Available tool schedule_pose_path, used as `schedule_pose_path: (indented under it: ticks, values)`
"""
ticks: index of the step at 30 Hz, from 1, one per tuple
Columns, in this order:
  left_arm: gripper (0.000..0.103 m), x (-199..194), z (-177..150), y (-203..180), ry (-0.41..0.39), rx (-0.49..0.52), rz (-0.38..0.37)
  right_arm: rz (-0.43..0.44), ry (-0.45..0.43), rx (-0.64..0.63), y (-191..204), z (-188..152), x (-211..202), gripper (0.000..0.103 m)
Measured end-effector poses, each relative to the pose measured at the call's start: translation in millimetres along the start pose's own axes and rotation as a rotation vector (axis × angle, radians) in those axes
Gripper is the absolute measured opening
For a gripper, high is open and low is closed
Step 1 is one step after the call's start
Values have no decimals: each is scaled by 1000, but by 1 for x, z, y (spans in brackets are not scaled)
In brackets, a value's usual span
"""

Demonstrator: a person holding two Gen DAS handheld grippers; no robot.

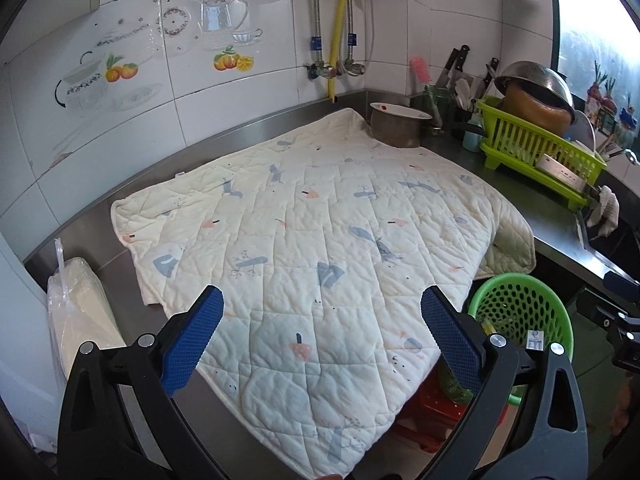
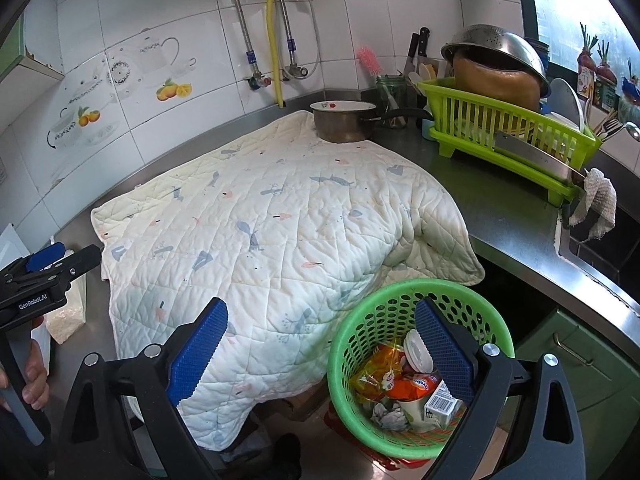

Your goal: Collect trash

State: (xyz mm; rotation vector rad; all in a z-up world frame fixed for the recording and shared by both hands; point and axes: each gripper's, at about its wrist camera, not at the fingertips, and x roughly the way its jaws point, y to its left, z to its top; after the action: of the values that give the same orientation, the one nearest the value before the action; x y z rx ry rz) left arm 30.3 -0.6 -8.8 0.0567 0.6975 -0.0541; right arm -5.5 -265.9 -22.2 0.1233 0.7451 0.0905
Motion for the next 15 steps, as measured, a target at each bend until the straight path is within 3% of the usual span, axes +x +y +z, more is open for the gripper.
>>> schedule_pose_path:
  ticks: [15]
  values:
    - [98,-18,2,-15,-50,31,28,0,-21,15,-5,-3,-9,96]
